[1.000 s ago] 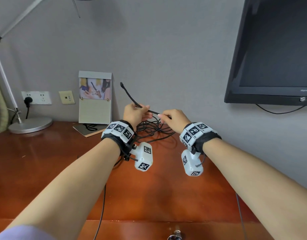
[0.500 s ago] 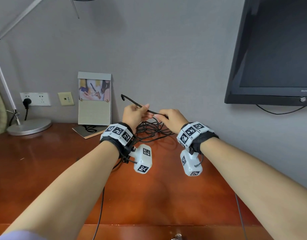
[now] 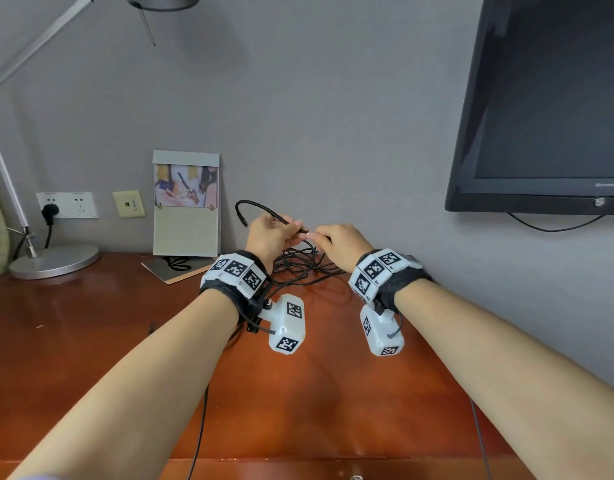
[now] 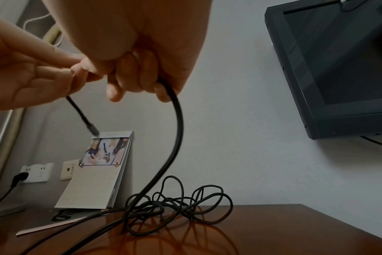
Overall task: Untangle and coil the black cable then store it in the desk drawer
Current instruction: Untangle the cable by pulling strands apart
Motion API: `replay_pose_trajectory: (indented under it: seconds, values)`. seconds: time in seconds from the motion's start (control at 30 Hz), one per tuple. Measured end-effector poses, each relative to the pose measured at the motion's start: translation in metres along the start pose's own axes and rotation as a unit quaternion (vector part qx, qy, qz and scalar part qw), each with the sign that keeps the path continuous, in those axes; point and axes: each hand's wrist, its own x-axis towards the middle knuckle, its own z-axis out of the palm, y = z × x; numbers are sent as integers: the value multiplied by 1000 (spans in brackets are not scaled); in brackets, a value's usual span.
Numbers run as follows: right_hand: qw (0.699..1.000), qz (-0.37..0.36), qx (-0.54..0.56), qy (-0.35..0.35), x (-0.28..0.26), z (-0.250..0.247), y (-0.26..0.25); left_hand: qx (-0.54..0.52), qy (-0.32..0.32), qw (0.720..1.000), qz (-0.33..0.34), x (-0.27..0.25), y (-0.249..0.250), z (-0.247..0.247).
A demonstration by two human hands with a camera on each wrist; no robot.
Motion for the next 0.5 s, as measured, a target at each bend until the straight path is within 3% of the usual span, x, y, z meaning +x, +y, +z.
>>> replay_pose_trajectory:
  seconds: [0.2, 0.43, 0.5]
  values:
    - [1000, 21, 2, -8, -1, -1, 0, -12, 62, 998, 20, 3, 5, -8]
    - [996, 28, -87, -2, -1, 3, -1, 32, 2, 999, 4, -3, 0, -7]
    - [997, 25, -67, 0, -1, 4, -1, 35, 5, 999, 3, -3, -1, -7]
